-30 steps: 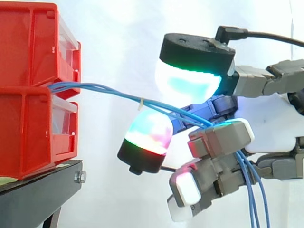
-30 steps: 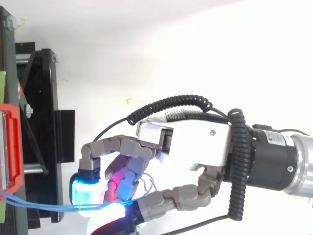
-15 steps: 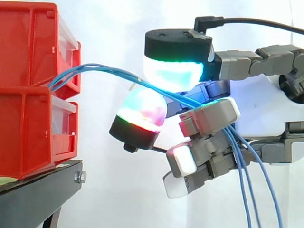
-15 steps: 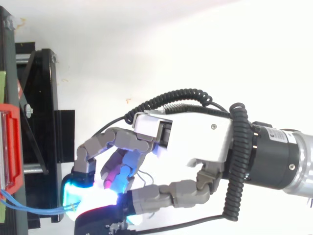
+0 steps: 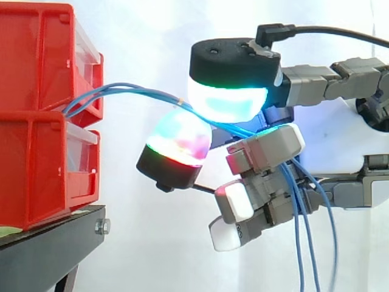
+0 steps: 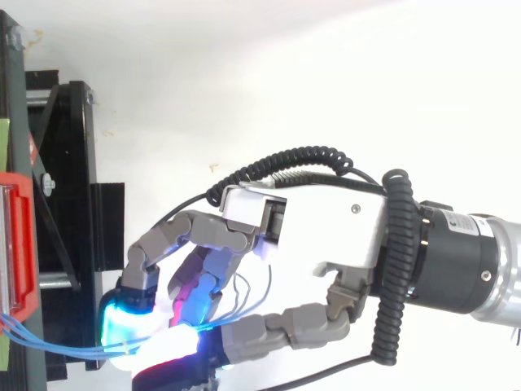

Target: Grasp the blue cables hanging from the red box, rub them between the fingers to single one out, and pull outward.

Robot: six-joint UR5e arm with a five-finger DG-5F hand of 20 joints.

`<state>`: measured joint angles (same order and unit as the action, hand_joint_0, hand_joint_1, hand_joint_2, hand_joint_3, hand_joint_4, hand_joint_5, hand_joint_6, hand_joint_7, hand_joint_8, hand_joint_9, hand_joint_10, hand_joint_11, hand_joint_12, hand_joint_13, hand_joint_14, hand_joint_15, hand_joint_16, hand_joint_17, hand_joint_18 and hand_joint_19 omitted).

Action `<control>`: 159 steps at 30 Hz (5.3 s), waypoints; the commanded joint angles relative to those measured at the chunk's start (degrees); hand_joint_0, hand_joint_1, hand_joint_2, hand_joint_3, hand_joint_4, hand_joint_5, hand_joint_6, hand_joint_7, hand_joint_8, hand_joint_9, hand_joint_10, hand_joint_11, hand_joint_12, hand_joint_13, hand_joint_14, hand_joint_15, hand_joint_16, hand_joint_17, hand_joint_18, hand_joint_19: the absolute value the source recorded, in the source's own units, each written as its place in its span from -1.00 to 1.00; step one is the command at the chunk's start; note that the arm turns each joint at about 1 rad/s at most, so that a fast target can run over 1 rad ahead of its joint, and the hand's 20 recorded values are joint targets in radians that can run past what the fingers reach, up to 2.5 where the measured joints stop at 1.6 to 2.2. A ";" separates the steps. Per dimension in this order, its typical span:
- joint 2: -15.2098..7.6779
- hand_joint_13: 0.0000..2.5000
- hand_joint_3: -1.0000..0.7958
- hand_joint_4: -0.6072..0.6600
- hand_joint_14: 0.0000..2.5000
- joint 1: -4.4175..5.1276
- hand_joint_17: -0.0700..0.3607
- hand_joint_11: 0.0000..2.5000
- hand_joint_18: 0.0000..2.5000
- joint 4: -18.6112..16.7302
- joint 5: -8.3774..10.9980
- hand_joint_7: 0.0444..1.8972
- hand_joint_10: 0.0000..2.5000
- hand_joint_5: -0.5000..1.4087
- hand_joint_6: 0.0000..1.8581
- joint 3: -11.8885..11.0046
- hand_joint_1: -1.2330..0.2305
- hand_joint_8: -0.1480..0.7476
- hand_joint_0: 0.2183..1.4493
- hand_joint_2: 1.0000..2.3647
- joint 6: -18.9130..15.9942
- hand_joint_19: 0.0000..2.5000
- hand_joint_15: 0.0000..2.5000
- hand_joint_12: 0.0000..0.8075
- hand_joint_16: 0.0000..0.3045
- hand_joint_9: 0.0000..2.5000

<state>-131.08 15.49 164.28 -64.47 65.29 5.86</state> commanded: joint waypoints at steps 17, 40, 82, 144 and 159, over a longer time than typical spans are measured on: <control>0.03 -0.20 -0.41 0.24 -0.98 -0.37 -0.19 0.12 -0.33 0.34 -0.39 -0.12 -0.99 -0.62 -0.05 -0.08 -0.19 0.02 -0.44 -1.00 -0.50 -0.65 -0.50 -0.06 -0.70 0.03; 0.56 -0.23 -0.40 -0.25 -0.98 -0.37 -0.23 0.08 -0.31 1.49 -1.71 0.01 -0.99 -0.66 0.01 -0.08 -0.57 -0.01 -0.08 -1.00 -0.67 -0.71 -0.52 -0.09 -0.72 -0.03; 1.09 -0.36 -0.44 0.00 -0.98 -0.72 -0.18 -0.02 -0.40 5.18 -3.29 -0.10 -0.99 -0.65 -0.01 -0.08 -0.56 0.05 -0.21 -1.00 -0.67 -0.75 -0.58 -0.04 -0.69 -0.11; 3.63 -0.59 -0.32 0.14 -0.99 -1.78 -0.08 -0.33 -0.65 15.55 -4.26 -0.05 -0.99 -0.62 -0.05 -1.57 -0.23 0.14 -0.42 -0.99 2.58 -0.85 -0.75 -0.01 -0.63 -0.26; 3.63 -0.50 -0.24 -0.20 -0.99 -1.69 -0.12 -0.24 -0.54 15.64 -4.78 0.28 -0.99 -0.66 0.04 -1.57 -0.57 0.12 -0.03 -0.98 2.58 -0.85 -0.71 0.00 -0.65 -0.23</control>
<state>-127.41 13.78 179.86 -68.92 63.72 8.44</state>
